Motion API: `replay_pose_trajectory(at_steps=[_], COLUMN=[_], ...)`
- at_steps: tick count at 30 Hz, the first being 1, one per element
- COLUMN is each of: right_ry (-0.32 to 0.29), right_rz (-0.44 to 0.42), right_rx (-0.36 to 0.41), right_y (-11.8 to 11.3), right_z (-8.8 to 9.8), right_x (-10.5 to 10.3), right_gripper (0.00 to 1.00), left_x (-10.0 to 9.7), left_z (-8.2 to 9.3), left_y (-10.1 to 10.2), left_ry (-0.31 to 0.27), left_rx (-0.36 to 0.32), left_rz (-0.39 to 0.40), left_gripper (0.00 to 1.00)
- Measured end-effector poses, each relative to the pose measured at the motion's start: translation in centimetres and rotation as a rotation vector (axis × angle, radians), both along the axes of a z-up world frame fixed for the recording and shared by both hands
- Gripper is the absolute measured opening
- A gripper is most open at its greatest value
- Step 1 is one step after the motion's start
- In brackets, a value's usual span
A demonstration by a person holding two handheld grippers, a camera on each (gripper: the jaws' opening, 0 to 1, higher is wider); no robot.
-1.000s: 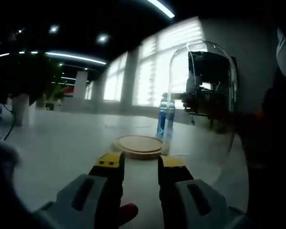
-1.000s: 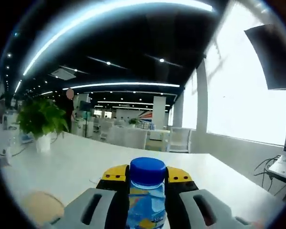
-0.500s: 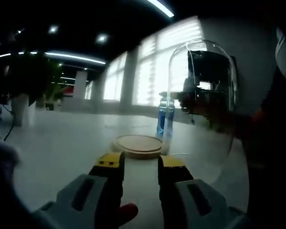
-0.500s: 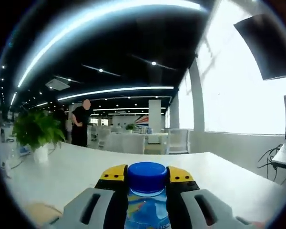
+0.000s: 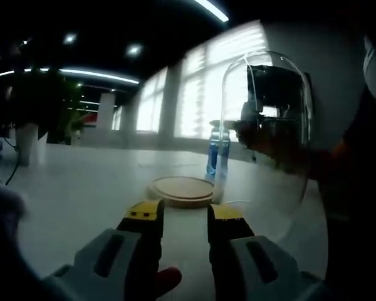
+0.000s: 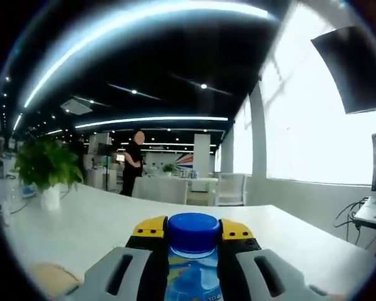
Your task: Open the cover put in the Mizone put the cover back on
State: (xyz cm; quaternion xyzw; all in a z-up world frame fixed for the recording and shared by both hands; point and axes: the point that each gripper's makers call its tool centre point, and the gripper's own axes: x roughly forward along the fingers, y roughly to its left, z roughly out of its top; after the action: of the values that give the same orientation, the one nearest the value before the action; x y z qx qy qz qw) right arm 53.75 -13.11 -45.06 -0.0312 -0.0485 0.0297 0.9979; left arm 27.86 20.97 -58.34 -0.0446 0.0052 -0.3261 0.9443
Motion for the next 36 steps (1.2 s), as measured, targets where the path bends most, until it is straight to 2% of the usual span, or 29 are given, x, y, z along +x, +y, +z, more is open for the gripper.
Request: replay_pose_trajectory(at_steps=[11,18,23,32,36], right_ry=[0.028,0.045,0.058,0.039,0.019], right_rz=[-0.003,0.014,0.036,0.093,0.132], right_rx=[-0.02,-0.06,-0.048,-0.019,-0.016], right_y=[0.1,1.2,1.6,3.1,4.7], right_z=[0.1,0.0,0.1,1.7,2.9], right_x=[-0.3,-1.1,-1.7,-3.1,-3.9], right_gripper=[0.21,0.21,0.21,0.21,0.21], left_x=[0.1,0.0,0.0,-0.1,-0.1], left_z=[0.0,0.0,0.0,-0.1,-0.1], left_y=[0.0,-0.1,-0.1,-0.2,-0.2], left_ry=[0.006,0.004,0.005,0.002,0.003], left_rx=[-0.011,-0.004,-0.005,0.003,0.002], left_rz=[-0.002,-0.005,-0.006,-0.007,-0.007], left_gripper=[0.21,0.21,0.21,0.21,0.21])
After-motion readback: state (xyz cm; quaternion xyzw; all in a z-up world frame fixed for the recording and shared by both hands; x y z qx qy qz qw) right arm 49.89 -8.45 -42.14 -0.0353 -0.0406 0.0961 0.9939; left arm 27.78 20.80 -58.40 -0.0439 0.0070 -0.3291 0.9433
